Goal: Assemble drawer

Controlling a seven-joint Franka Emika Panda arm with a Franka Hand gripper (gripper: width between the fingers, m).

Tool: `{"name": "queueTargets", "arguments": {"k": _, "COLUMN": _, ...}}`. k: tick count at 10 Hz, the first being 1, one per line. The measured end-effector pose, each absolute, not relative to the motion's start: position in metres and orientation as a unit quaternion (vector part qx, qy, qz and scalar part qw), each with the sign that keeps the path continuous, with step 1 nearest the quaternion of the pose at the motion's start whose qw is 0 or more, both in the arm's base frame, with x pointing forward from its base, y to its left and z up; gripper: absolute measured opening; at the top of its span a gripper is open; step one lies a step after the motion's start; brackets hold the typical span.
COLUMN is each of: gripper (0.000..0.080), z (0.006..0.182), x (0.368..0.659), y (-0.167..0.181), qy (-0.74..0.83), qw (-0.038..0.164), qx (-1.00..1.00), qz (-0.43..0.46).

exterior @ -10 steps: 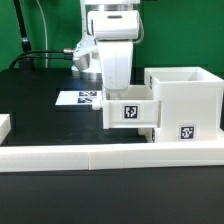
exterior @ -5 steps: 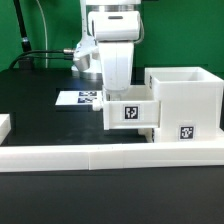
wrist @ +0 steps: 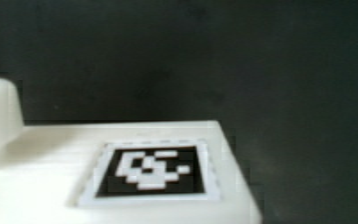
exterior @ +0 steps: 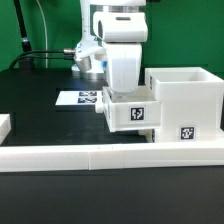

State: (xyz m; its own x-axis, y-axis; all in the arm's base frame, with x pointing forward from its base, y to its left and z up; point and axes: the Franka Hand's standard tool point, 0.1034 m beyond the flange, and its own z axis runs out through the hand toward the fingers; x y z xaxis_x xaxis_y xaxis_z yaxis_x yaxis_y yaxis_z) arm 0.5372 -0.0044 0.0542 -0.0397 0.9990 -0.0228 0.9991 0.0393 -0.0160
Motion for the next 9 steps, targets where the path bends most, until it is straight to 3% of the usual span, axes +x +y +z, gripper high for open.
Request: {"name": "queueTargets", "arguments": {"k": 9, "gripper": 0.0044, "z": 0.055, "x": 0.538, "y": 0.013, "qy": 0.683, "qw": 0.004, "qx": 0.730, "qz": -0.010}}
